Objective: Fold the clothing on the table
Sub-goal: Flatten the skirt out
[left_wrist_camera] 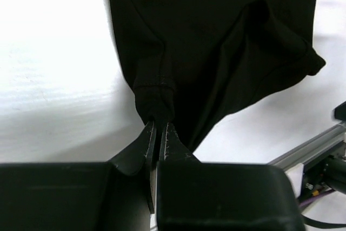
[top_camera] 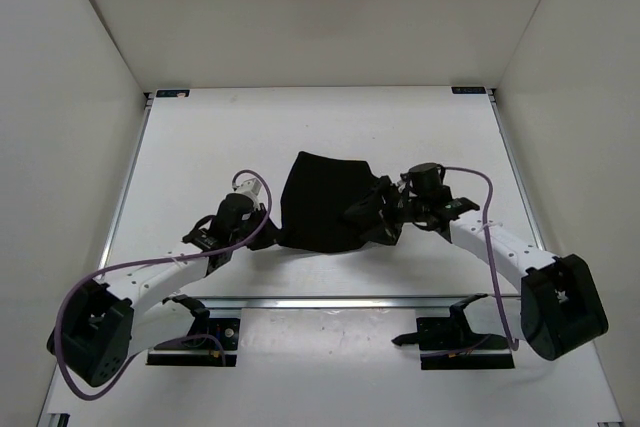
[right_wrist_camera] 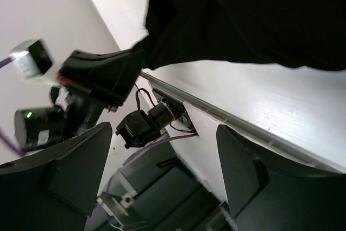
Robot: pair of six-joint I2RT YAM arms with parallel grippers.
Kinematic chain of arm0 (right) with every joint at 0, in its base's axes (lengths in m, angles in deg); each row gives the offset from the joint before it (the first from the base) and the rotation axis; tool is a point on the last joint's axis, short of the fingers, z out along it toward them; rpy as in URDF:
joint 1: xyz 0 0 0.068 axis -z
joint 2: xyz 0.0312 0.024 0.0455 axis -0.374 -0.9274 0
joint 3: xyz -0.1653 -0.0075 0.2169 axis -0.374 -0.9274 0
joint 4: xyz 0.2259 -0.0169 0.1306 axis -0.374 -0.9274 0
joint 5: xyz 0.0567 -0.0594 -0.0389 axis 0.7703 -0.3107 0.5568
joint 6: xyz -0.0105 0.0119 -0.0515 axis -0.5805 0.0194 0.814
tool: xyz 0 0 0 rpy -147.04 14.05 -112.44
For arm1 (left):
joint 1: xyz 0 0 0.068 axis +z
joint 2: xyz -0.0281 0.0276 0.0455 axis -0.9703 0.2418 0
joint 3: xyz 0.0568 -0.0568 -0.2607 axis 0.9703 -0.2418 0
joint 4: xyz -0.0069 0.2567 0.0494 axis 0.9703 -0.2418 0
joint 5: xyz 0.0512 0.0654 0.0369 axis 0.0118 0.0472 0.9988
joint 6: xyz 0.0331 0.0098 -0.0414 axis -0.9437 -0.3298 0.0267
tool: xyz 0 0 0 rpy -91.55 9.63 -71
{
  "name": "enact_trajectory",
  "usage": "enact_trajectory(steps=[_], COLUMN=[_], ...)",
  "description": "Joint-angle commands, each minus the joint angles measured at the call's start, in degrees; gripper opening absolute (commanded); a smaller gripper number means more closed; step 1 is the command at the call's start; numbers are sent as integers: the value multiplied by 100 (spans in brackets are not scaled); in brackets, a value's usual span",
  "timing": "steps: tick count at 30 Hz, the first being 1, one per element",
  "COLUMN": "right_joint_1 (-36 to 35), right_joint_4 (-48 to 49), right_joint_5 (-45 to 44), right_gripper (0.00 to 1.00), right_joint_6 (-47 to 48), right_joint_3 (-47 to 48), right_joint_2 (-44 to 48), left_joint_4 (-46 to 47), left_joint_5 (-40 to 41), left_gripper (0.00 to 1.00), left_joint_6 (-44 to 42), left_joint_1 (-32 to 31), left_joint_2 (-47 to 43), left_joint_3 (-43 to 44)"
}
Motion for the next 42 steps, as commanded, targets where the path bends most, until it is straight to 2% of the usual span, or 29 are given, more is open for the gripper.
enact_trajectory(steps=[1,6,14,22,36,42], right_joint_1=[-379,-617,-995,-1136,-1084,-1013], right_joint_4=[457,360,-798,-1371,-1425,-1416], right_joint_5=[-534,-1219,-2196,-2407,-2671,-2741], right_gripper=[75,70,69,69,67,65], right_joint_6=[-1190,-1270,-1305,-1498,-1604,-1709], right_joint_3=[6,549,1807,1817,2186,2055], right_joint_2=[-184,-712,-1845,-1979,-2830,-2814], left_joint_4=[66,-162,-233,-206,-101,-153], left_joint_5=[140,456,844,949,905,888], left_gripper=[0,0,0,0,0,0], left_joint_6=[-403,-710,-852,-746,-702,-746], left_joint_1=[52,-70,-317,-299,-317,-352], left_joint_2=[-130,-272,-508,-702,-825,-834], left_joint_3=[247,326,335,107,-26,-78])
